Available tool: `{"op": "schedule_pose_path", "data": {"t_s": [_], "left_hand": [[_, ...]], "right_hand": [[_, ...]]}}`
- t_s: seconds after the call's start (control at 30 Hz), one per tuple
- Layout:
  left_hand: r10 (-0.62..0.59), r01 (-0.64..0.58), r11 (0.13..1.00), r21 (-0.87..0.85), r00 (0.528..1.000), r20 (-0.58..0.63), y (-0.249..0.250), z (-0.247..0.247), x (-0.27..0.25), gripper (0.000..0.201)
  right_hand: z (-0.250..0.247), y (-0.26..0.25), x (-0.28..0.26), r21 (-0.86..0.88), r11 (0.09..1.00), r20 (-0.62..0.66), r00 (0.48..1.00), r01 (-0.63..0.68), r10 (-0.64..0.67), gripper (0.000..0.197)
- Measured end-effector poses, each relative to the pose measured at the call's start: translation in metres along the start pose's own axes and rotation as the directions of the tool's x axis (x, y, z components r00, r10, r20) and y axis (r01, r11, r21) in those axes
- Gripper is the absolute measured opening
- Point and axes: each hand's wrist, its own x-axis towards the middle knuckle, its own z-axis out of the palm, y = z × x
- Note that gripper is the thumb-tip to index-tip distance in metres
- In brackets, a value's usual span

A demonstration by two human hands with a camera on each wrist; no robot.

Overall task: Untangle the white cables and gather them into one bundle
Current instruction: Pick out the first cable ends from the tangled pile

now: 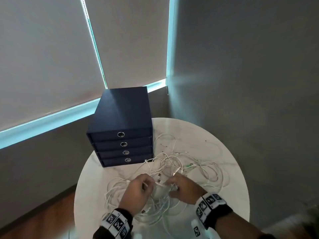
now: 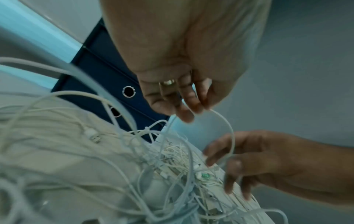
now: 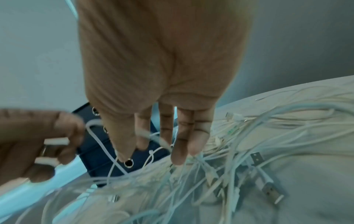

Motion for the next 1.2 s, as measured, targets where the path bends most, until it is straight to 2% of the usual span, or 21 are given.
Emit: {"op": "schedule_pose_path", "data": {"t_s": [0.07, 0.13, 0.2, 0.27, 0.33, 0.4, 0.53, 0.63, 0.7, 0.73, 0.8, 0.9, 1.03, 1.13, 1.2], "left_hand": [[0.041, -0.042, 0.999, -0.016, 0.997, -0.071, 0.006, 0.001, 0.003, 0.019], [0.057, -0.058, 0.998, -0.033, 0.998, -0.037, 0.016, 0.001, 0.007, 0.023], [0.035, -0.031, 0.995, -0.094, 0.999, 0.040, 0.018, 0.002, 0.013, 0.017], [0.039, -0.031, 0.994, -0.108, 0.997, 0.073, 0.019, 0.002, 0.018, 0.006], [0.040, -0.034, 0.995, -0.092, 0.997, 0.063, 0.021, 0.005, 0.020, 0.019], [0.041, -0.038, 0.997, -0.062, 0.997, 0.058, 0.023, 0.008, 0.022, 0.025], [0.027, -0.023, 0.996, -0.089, 0.999, 0.043, 0.032, 0.011, 0.024, 0.028], [-0.014, 0.020, 0.991, -0.135, 0.999, 0.051, 0.035, 0.006, 0.027, 0.028], [-0.046, 0.048, 0.981, -0.190, 0.999, 0.012, 0.033, 0.000, 0.032, 0.033], [-0.065, 0.061, 0.973, -0.223, 0.998, -0.008, 0.031, -0.003, 0.035, 0.036], [-0.119, 0.113, 0.930, -0.350, 0.993, 0.005, 0.034, -0.010, 0.042, 0.037], [-0.176, 0.177, 0.838, -0.516, 0.983, 0.053, 0.047, -0.017, 0.047, 0.034], [-0.289, 0.304, 0.753, -0.583, 0.949, 0.122, 0.047, -0.015, 0.047, 0.037], [-0.350, 0.359, 0.800, -0.480, 0.930, 0.112, 0.038, -0.013, 0.045, 0.027], [-0.294, 0.318, 0.897, -0.307, 0.948, 0.122, 0.029, -0.015, 0.041, 0.013]], "right_hand": [[0.002, -0.013, 0.005, -0.102, 0.995, 0.153, 0.988, 0.012, 0.004, 0.020], [-0.005, -0.028, 0.009, 0.023, 1.000, 0.191, 0.982, -0.009, 0.004, 0.020], [-0.026, -0.043, 0.016, 0.237, 0.971, 0.076, 0.997, -0.022, 0.004, 0.026], [-0.060, -0.063, 0.023, 0.367, 0.929, -0.063, 0.998, 0.038, -0.016, 0.024], [-0.100, -0.089, 0.024, 0.440, 0.886, -0.192, 0.979, 0.146, -0.066, 0.025], [-0.141, -0.116, 0.019, 0.493, 0.829, -0.324, 0.940, 0.265, -0.108, 0.027], [-0.209, -0.162, 0.000, 0.617, 0.645, -0.520, 0.849, 0.451, -0.095, 0.025], [-0.250, -0.183, -0.016, 0.659, 0.445, -0.679, 0.734, 0.607, 0.005, 0.024], [-0.274, -0.187, -0.025, 0.637, 0.374, -0.740, 0.670, 0.674, 0.052, 0.028], [-0.282, -0.186, -0.027, 0.625, 0.375, -0.753, 0.656, 0.685, 0.058, 0.030], [-0.290, -0.178, -0.028, 0.617, 0.437, -0.747, 0.662, 0.654, 0.063, 0.028], [-0.280, -0.161, -0.022, 0.612, 0.577, -0.703, 0.706, 0.541, 0.083, 0.021], [-0.259, -0.135, -0.013, 0.622, 0.694, -0.621, 0.768, 0.361, 0.158, 0.015], [-0.250, -0.109, -0.007, 0.663, 0.694, -0.576, 0.784, 0.281, 0.232, 0.014], [-0.246, -0.094, -0.005, 0.676, 0.695, -0.559, 0.784, 0.245, 0.268, 0.019]]}}
